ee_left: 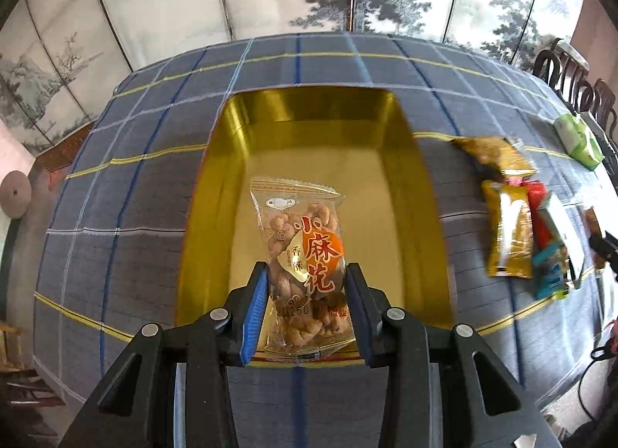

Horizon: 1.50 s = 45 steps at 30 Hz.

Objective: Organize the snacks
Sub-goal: 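Carry the snack bag into the gold tin tray and open the left gripper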

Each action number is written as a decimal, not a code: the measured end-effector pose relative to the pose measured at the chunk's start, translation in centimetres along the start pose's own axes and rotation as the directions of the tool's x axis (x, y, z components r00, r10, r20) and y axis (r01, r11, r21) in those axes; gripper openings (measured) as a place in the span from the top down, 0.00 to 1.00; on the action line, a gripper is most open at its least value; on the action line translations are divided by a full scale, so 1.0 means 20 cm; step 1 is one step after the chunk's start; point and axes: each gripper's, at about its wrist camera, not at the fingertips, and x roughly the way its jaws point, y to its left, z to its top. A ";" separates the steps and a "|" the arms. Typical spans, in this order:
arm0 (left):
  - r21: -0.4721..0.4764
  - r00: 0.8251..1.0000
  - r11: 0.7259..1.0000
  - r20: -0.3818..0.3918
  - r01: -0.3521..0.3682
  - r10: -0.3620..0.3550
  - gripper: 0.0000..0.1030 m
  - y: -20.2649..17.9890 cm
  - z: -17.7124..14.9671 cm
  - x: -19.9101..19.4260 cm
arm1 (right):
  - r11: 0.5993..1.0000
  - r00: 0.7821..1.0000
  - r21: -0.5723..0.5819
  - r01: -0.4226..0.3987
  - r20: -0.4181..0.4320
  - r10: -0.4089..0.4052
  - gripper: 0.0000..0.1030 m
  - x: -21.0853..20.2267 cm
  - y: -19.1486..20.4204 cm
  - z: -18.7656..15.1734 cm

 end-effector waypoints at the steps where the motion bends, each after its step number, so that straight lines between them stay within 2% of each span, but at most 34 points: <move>1: 0.005 1.000 1.000 -0.004 0.001 -0.001 0.65 0.01 0.00 0.01 | 1.000 1.000 0.000 -0.002 0.004 0.002 0.63 0.00 0.01 0.01; 12: 0.032 0.997 0.999 -0.064 0.033 -0.031 0.65 0.08 -0.04 0.15 | 0.999 0.999 -0.039 -0.031 0.024 0.032 0.63 -0.01 0.24 0.09; 20: 0.013 0.997 0.999 -0.066 0.051 -0.050 0.65 0.10 -0.07 0.17 | 0.994 0.998 -0.082 -0.069 -0.008 0.068 0.63 0.04 0.39 0.10; 29: 0.007 0.997 0.999 -0.067 0.037 -0.036 0.63 0.10 -0.07 0.18 | 0.989 0.995 -0.108 -0.099 -0.029 0.096 0.63 0.09 0.54 0.11; 32: 0.010 0.998 1.000 -0.066 0.024 -0.023 0.60 0.10 -0.08 0.18 | 0.988 0.994 -0.113 -0.109 -0.035 0.105 0.63 0.10 0.57 0.12; 35: 0.005 0.998 1.000 -0.058 0.018 -0.018 0.50 0.10 -0.08 0.17 | 0.987 0.993 -0.117 -0.113 -0.038 0.110 0.63 0.11 0.60 0.13; 37: 0.000 0.999 1.000 -0.051 0.016 -0.016 0.49 0.10 -0.08 0.16 | 0.985 0.992 -0.116 -0.126 -0.040 0.122 0.63 0.12 0.63 0.15; 39: -0.007 0.999 1.000 -0.041 0.009 -0.009 0.42 0.11 -0.08 0.14 | 0.984 0.991 -0.122 -0.129 -0.036 0.126 0.63 0.12 0.66 0.15; 45: -0.039 0.999 0.999 0.024 -0.024 0.025 0.38 0.12 -0.09 0.03 | 0.979 0.990 -0.144 -0.142 -0.030 0.139 0.63 0.13 0.75 0.17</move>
